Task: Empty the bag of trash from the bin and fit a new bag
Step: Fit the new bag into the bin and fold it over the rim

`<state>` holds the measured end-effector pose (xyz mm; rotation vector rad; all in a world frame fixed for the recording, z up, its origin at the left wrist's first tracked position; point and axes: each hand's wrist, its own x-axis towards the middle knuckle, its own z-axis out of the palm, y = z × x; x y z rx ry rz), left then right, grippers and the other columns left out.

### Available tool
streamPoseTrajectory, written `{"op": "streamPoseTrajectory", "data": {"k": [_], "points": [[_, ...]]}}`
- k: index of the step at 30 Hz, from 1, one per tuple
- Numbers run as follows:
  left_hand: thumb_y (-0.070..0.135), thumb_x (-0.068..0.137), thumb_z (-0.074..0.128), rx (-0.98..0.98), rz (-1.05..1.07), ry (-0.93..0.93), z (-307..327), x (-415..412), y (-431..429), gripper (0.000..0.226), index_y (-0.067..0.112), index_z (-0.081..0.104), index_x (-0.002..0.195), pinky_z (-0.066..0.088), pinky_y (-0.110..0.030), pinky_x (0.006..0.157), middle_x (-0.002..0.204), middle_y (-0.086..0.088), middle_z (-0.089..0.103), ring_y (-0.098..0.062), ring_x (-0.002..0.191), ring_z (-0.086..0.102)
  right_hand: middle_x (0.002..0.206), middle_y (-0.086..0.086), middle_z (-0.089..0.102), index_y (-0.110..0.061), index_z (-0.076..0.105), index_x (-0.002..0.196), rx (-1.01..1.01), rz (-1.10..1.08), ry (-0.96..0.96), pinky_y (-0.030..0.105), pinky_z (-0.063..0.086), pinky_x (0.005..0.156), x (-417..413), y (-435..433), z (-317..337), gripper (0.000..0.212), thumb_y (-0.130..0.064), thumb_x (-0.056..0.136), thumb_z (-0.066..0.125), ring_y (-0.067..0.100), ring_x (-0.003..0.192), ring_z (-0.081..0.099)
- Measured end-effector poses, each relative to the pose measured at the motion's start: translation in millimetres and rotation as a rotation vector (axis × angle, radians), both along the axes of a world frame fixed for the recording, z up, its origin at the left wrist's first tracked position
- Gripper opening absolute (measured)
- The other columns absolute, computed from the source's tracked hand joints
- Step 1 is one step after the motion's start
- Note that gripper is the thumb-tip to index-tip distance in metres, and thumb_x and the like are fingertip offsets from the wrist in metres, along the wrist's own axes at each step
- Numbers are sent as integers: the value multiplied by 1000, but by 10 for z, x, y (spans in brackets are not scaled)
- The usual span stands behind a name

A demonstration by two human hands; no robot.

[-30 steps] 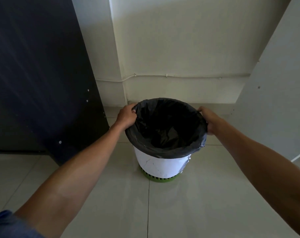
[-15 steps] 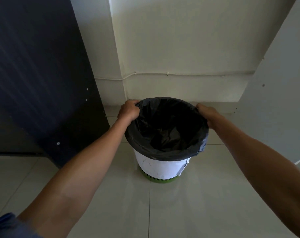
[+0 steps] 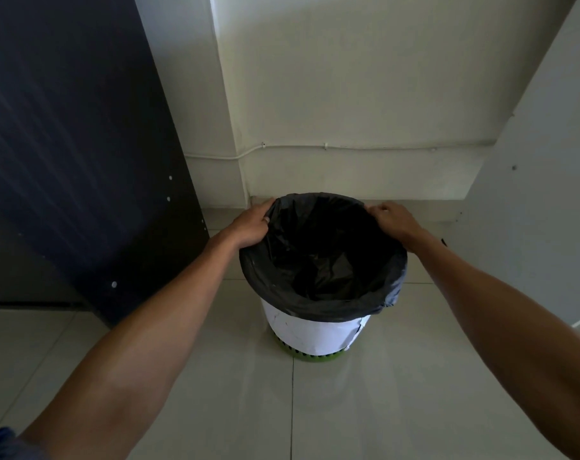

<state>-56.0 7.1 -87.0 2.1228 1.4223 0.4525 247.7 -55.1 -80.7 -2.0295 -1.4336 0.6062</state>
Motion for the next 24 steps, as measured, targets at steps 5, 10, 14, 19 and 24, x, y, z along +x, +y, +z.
{"op": "streamPoseTrajectory", "data": {"k": [5,10,14,19,24], "points": [[19,103,34,14,30,74,-77,-100,-3,55,35,23,155,36,-38,111,154,-10,40,-32,138,40,101,22,67,2,67,97,-2,49,-108,36,41,76,-15,27,-36,48,-40,101,43,37,96,62],[37,88,32,15,90,24,7,-27,-32,61,40,35,149,40,-42,108,150,-6,47,-32,135,44,117,17,63,-8,66,105,-125,-66,149,36,45,82,-68,95,51,48,-48,91,44,33,99,60],[30,92,33,31,101,-21,-51,-9,41,55,40,42,146,39,-40,110,149,-3,48,-30,136,44,109,13,67,-2,65,114,-149,-53,547,34,53,81,-36,68,24,58,-53,86,65,28,95,67],[10,100,34,81,70,-55,-159,-40,187,52,34,45,146,32,-25,109,150,-1,46,-25,139,41,116,18,68,-2,66,117,-266,-48,780,40,53,89,15,112,25,40,-34,92,63,31,100,66],[10,100,35,101,55,-56,-154,-47,220,52,33,46,145,34,-27,109,150,-1,47,-24,138,43,114,11,67,-8,67,109,-401,-112,785,37,51,78,25,148,149,31,-33,90,64,29,99,64]]}}
